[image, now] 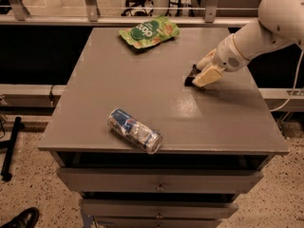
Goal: Move rxbar chocolate near redbull can
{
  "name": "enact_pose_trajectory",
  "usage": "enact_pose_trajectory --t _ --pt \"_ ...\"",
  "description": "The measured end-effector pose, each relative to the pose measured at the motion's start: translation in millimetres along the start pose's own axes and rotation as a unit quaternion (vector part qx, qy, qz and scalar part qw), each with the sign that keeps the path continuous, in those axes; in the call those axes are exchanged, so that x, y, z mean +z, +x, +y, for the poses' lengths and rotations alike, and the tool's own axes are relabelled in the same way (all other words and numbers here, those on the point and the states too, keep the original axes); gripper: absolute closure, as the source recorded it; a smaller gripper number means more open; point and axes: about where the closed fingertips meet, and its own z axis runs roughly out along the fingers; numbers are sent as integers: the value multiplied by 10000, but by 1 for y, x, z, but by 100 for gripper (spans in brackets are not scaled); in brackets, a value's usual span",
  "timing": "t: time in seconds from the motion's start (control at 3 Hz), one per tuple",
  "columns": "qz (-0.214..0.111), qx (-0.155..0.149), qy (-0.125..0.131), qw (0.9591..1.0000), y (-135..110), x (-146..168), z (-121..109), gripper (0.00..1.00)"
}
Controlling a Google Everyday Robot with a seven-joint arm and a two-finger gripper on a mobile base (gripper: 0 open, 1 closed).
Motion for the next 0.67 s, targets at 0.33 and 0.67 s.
enact_pose_trajectory --t 0.33,0.67 --pt "-161 -210 -183 9995 -15 -14 16 100" --pt "-431 -644 -597 9952 -36 -43 55 100"
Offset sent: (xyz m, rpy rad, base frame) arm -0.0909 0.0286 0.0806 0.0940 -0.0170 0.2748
